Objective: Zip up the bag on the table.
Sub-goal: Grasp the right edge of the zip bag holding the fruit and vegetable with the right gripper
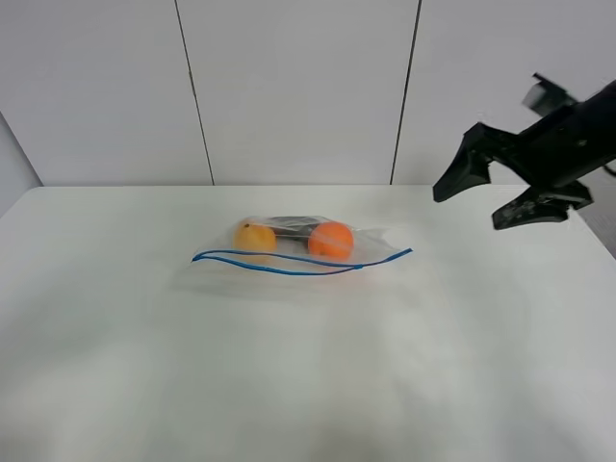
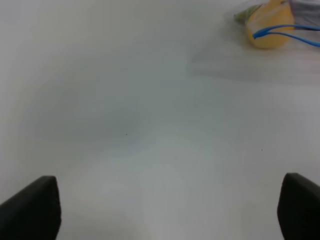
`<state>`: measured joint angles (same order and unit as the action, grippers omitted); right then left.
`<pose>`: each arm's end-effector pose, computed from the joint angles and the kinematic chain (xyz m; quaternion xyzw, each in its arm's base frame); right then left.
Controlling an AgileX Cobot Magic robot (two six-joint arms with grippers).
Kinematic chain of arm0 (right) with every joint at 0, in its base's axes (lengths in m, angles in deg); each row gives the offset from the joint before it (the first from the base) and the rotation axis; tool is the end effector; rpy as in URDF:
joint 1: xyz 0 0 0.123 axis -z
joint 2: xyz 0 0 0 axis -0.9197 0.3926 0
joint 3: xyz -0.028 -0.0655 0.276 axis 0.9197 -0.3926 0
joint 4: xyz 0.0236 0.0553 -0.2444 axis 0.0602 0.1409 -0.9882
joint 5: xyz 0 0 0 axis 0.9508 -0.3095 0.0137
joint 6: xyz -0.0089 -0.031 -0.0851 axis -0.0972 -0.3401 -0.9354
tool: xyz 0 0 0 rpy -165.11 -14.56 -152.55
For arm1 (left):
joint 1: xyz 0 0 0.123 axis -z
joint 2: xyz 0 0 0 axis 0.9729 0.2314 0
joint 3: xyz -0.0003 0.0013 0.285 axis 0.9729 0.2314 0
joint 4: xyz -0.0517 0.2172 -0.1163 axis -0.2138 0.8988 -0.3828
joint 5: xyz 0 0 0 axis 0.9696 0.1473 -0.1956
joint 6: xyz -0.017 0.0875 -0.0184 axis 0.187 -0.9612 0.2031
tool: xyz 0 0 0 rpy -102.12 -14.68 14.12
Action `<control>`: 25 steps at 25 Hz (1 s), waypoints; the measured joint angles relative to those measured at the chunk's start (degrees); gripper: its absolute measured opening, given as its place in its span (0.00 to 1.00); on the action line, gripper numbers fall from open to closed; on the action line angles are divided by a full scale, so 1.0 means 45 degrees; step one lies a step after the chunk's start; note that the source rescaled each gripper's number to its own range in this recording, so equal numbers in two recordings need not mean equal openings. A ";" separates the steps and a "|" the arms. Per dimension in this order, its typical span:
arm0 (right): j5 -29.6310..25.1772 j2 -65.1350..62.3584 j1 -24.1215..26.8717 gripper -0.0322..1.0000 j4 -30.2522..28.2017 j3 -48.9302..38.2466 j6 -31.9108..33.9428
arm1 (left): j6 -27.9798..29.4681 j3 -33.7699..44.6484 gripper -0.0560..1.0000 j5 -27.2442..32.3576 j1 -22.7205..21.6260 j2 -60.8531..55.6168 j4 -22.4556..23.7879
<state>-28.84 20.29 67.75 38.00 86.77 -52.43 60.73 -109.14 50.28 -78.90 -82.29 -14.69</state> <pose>0.3072 0.0375 0.2891 0.0358 0.9545 0.2454 0.1655 -0.0059 -0.0037 0.2763 0.0045 0.8541 0.0013 0.5201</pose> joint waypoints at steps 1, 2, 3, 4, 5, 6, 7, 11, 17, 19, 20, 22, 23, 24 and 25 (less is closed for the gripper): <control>-0.0015 0.0597 0.0000 1.00 0.0449 0.0059 -0.0167 | 0.0000 0.0000 1.00 0.0000 0.0000 0.0000 0.0000; -0.0028 0.1061 0.0000 1.00 0.0863 0.0076 -0.0372 | 0.0000 0.0000 1.00 0.0000 0.0000 0.0000 0.0000; -0.0065 0.1505 0.0000 1.00 0.1326 0.0089 -0.0509 | 0.0000 0.0000 1.00 0.0000 0.0000 0.0000 0.0000; -0.0065 0.2008 0.0000 1.00 0.1732 0.0100 -0.0632 | 0.0000 0.0000 1.00 0.0000 0.0000 0.0000 0.0000; -0.0065 0.2481 0.0000 1.00 0.2123 0.0100 -0.0717 | 0.0000 0.0000 1.00 0.0000 0.0000 0.0000 0.0000; -0.0065 0.2927 0.0000 1.00 0.2439 0.0100 -0.0751 | 0.0000 0.0000 1.00 0.0000 0.0000 0.0000 0.0000; -0.0054 0.3276 0.0000 1.00 0.2844 0.0100 -0.0751 | 0.0000 0.0000 1.00 0.0000 0.0000 0.0000 0.0000; -0.0029 0.4598 0.0000 0.99 0.4320 0.0100 -0.0804 | 0.0000 0.0000 1.00 0.0000 0.0000 0.0000 0.0000; -0.0108 0.5894 0.0000 0.86 0.5898 0.0126 -0.0842 | 0.0000 0.0000 1.00 0.0000 0.0000 0.0000 0.0000; -0.0280 0.6184 0.0000 0.77 0.6115 0.0126 -0.0842 | 0.0000 0.0000 1.00 0.0000 0.0000 0.0000 0.0000; -0.0342 0.6247 0.0000 0.71 0.6145 0.0126 -0.0842 | 0.0000 0.0000 1.00 0.0000 0.0000 0.0000 0.0000; -0.0395 0.6289 0.0000 0.58 0.6205 0.0126 -0.0829 | 0.0000 0.0000 1.00 0.0000 0.0000 0.0000 0.0000; -0.0447 0.6289 0.0000 0.53 0.6218 0.0140 -0.0784 | 0.0000 0.0000 1.00 0.0000 0.0000 0.0000 0.0000; -0.0494 0.6289 0.0000 0.48 0.6251 0.0149 -0.0739 | 0.0000 0.0000 1.00 0.0000 0.0000 0.0000 0.0000; -0.0596 0.6289 0.0000 0.44 0.6263 0.0149 -0.0739 | 0.0000 0.0000 1.00 0.0000 0.0000 0.0000 0.0000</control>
<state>-31.53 48.59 67.75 66.18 87.44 -55.75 60.73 -109.14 50.28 -78.90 -82.29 -14.69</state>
